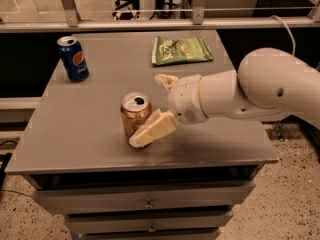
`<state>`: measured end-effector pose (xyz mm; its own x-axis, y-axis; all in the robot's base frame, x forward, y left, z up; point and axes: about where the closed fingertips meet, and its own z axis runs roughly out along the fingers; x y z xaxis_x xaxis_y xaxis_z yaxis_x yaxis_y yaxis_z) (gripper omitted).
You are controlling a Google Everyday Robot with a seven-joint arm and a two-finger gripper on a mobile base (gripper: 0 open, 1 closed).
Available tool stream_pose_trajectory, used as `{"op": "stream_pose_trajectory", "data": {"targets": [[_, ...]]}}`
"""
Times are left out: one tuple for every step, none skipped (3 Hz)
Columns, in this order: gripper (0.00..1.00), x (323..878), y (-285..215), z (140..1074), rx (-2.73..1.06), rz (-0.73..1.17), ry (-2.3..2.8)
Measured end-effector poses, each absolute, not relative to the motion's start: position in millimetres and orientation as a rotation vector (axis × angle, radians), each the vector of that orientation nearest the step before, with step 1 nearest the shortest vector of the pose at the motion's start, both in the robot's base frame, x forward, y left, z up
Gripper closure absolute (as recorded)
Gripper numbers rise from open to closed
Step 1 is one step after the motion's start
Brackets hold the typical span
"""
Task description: Knock orange can over
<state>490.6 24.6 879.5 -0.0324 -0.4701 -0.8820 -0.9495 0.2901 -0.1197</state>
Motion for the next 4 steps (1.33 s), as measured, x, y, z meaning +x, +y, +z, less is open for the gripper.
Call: {"op": "stream_pose_trajectory", "data": {"targets": [[0.0,507,31,883,-1.282,0.661,1.628],[0.0,533,29,903,-1.249,0.622,1.62],[0.0,565,20,928,-1.181,0.58,1.632],[0.0,587,8,942,-1.116,0.553,1.657]]}}
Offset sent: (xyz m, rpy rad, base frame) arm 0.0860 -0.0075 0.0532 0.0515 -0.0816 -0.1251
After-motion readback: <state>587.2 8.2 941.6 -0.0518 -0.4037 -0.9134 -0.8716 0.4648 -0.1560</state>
